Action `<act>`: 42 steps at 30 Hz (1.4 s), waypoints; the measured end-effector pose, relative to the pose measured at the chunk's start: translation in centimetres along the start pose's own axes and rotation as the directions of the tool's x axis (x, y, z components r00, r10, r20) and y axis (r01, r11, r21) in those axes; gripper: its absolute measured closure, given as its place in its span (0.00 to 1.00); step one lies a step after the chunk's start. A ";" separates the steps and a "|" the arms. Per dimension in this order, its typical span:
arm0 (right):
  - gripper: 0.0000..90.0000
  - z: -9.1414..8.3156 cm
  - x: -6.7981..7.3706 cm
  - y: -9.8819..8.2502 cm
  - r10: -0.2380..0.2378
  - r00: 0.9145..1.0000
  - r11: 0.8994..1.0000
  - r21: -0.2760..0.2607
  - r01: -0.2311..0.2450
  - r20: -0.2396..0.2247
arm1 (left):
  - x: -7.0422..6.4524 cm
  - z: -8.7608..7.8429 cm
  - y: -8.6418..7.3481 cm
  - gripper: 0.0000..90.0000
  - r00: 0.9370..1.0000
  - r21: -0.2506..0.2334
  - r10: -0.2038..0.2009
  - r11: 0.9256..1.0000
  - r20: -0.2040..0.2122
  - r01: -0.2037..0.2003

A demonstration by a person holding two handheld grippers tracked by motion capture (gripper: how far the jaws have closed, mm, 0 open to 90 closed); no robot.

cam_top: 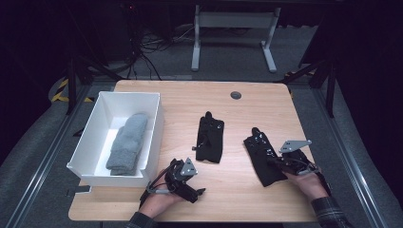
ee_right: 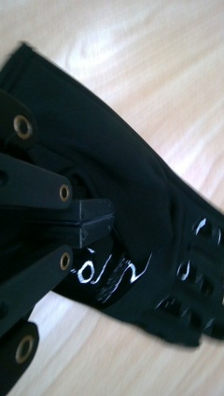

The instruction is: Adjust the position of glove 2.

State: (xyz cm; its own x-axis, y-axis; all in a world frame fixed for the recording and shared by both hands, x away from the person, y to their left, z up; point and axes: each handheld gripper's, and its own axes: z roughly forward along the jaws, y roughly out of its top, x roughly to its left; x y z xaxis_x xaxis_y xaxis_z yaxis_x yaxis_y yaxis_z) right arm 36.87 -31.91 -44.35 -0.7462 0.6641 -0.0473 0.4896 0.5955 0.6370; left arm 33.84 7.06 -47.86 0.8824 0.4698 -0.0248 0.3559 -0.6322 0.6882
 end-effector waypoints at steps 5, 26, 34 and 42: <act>1.00 0.3 1.8 0.3 -0.039 0.998 0.999 -0.003 0.039 -0.057 | 0.0 0.0 0.0 0.00 1.000 0.000 0.000 1.000 0.000 0.000; 0.96 -0.6 2.8 0.5 -0.055 0.996 0.995 -0.083 0.050 -0.067 | 2.3 -0.7 4.9 1.00 0.995 -0.001 -0.064 0.998 -0.075 0.064; 0.95 -0.5 2.7 0.6 -0.056 0.996 0.995 -0.086 0.050 -0.071 | 5.1 0.7 7.8 1.00 0.990 -0.013 -0.098 0.995 -0.100 0.097; 0.95 -0.6 2.7 0.5 -0.057 0.996 0.995 -0.091 0.051 -0.075 | 7.2 4.2 9.6 1.00 0.986 0.011 -0.115 0.993 -0.124 0.118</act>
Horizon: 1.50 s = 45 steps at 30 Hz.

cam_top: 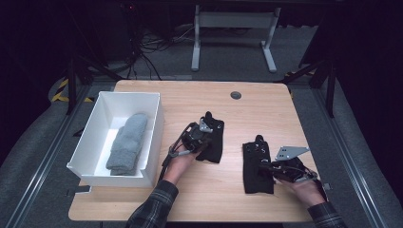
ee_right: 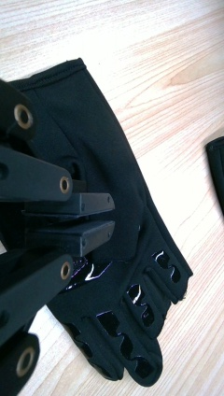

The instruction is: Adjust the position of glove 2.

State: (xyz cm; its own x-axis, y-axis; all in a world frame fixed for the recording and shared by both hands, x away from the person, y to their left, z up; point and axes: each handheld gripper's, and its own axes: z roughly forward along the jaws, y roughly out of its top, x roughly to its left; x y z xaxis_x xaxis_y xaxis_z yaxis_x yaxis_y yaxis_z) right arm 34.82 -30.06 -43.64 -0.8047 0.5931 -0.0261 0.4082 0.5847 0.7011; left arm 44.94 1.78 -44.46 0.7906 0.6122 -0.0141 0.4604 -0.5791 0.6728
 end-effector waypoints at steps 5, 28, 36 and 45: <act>0.96 0.0 0.0 0.0 -0.002 1.000 1.000 -0.002 0.002 -0.001 | -0.1 0.5 -0.4 1.00 1.000 0.031 -0.003 1.000 0.015 0.002; 1.00 -0.1 0.0 0.0 -0.005 1.000 1.000 0.002 0.005 0.004 | -5.5 -2.7 -4.2 1.00 0.988 0.042 0.045 0.998 0.149 -0.052; 1.00 -0.4 -0.4 0.0 0.004 1.000 1.000 -0.004 -0.004 0.020 | -3.6 -4.2 -3.3 0.82 0.997 -0.028 0.014 1.000 0.082 -0.012; 1.00 -0.5 -0.7 -0.2 0.010 1.000 1.000 0.000 -0.010 0.027 | -0.9 -3.7 -3.9 0.68 0.994 -0.002 -0.108 0.994 0.016 0.108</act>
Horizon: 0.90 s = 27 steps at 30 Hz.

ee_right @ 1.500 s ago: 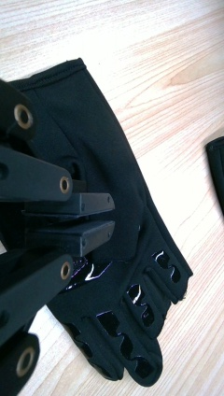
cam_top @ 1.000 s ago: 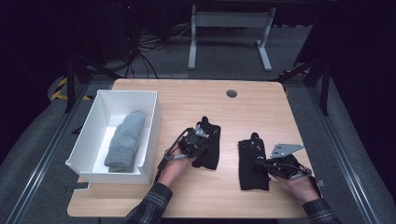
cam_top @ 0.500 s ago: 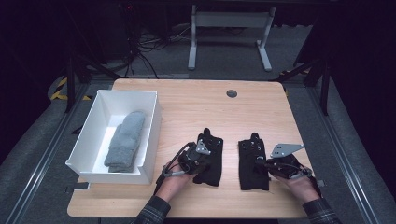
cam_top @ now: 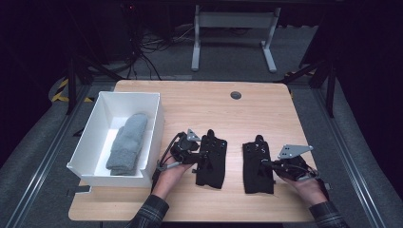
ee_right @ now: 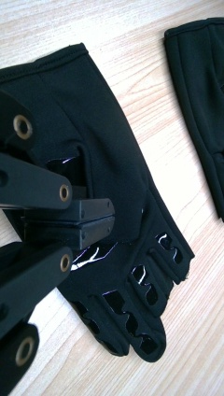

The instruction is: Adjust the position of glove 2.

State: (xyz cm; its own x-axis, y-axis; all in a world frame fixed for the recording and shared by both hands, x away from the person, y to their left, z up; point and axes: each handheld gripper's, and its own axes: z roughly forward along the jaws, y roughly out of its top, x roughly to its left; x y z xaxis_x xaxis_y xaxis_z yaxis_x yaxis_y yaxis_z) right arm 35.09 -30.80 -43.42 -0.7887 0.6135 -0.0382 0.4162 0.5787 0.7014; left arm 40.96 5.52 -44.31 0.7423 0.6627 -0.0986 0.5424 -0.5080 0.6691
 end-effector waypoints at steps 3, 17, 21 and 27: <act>1.00 0.1 0.0 0.0 -0.003 1.000 1.000 0.007 0.003 0.006 | 0.2 0.7 -0.1 0.66 1.000 0.017 -0.013 1.000 0.001 0.013; 1.00 -0.5 -2.4 -1.2 0.063 0.996 0.998 0.020 -0.064 0.066 | -0.7 1.7 0.0 0.95 0.999 0.055 -0.037 0.998 -0.001 0.037; 1.00 -0.3 -2.7 -1.4 0.078 0.994 0.995 0.048 -0.082 0.077 | -0.7 1.7 0.0 0.96 0.998 0.044 -0.069 0.997 0.006 0.069; 1.00 0.2 -3.1 -1.6 0.092 0.993 0.992 0.079 -0.098 0.070 | -0.4 1.2 0.0 0.97 0.994 0.007 -0.101 0.995 0.041 0.100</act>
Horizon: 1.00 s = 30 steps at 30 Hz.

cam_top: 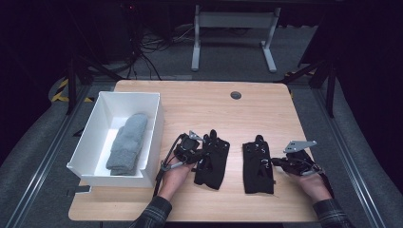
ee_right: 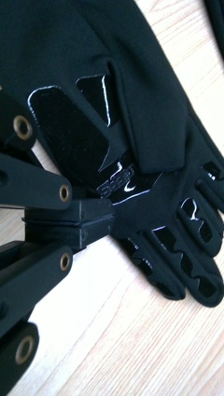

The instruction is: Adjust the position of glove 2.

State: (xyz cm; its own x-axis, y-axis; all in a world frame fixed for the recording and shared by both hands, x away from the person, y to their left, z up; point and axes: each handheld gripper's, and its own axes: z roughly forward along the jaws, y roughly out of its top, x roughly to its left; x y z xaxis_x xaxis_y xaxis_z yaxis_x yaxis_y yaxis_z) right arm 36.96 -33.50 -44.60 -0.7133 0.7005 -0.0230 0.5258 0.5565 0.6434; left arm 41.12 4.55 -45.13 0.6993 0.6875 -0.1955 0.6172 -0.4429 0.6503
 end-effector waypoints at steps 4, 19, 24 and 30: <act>1.00 0.3 0.3 0.2 -0.006 1.000 1.000 -0.001 0.005 -0.018 | 0.0 -0.4 0.1 0.97 1.000 -0.028 -0.009 1.000 0.021 0.010; 1.00 1.7 1.8 1.7 -0.028 0.995 0.999 -0.035 0.024 -0.101 | -1.0 -1.7 0.9 0.97 0.991 -0.105 -0.021 0.994 0.131 0.034; 1.00 2.1 2.2 2.0 -0.034 0.992 0.999 -0.040 0.029 -0.123 | -1.5 -2.1 1.1 0.97 0.985 -0.117 -0.016 0.992 0.172 0.037; 1.00 2.3 2.5 2.3 -0.033 0.989 0.998 -0.052 0.025 -0.147 | -1.6 -2.5 1.3 0.97 0.980 -0.133 -0.019 0.990 0.198 0.046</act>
State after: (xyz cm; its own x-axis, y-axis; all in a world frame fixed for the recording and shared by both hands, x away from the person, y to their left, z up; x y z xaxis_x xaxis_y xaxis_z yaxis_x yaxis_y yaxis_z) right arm 37.45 -29.42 -44.98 -0.7905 0.6085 0.0692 0.4829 0.5498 0.6816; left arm 39.85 4.29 -42.15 0.7451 0.5680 -0.3497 0.5953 -0.3299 0.7327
